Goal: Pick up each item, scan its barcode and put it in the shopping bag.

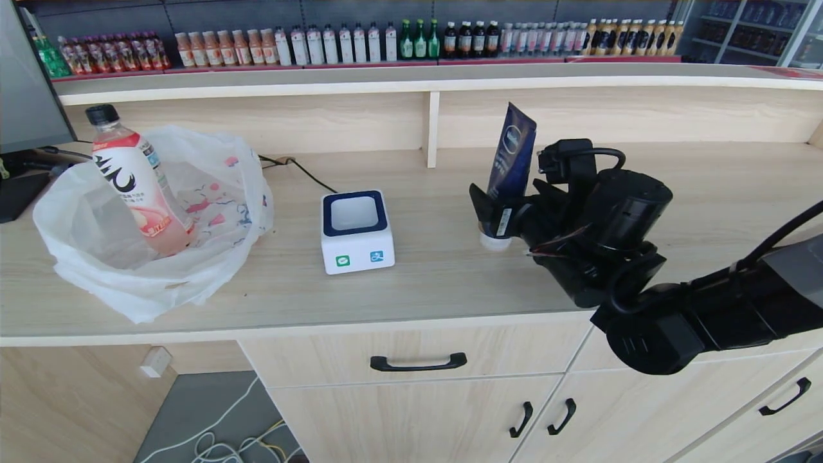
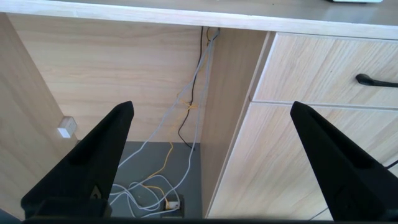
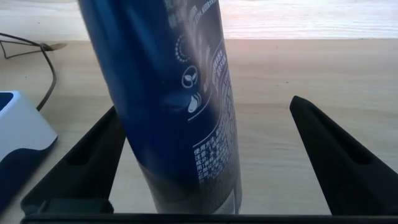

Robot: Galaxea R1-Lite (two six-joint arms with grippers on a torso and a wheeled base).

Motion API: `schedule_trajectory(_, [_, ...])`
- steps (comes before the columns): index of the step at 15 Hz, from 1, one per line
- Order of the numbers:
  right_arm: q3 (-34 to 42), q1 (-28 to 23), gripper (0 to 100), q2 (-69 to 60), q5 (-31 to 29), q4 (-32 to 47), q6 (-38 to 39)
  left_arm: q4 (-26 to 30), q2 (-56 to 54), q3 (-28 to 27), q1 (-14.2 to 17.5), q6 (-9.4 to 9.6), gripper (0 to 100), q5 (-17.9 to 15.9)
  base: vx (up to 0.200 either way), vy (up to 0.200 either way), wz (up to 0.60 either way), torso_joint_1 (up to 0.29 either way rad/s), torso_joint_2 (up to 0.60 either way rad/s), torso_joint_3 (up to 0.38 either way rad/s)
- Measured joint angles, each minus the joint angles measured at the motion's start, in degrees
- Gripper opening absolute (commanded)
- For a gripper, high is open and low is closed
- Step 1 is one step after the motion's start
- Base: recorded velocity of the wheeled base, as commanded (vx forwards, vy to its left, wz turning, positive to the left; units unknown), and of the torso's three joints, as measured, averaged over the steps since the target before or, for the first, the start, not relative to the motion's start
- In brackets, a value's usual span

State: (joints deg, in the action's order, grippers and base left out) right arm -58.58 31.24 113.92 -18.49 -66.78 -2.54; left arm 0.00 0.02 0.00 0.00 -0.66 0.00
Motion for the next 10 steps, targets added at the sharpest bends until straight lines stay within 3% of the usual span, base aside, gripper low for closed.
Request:
schedule_trajectory(7, [-0.6,-0.1,100,1.4,0.1,0.0,0.0,0.0,0.0,0.0,0.0,-0.02,100,0.0,0.000,0.000,0.00,0.000,0.00,0.000])
schedule_trajectory(8, [-0.6,-0.2,0,1.5,0.1,0.0,0.0,0.0,0.0,0.0,0.0,-0.02,100,0.0,0.000,0.000,0.00,0.000,0.00,0.000])
schedule_trajectory(10, [-0.6,-0.1,0,1.6,0.1,0.0,0.0,0.0,0.0,0.0,0.0,-0.02,100,0.0,0.000,0.000,0.00,0.000,0.00,0.000])
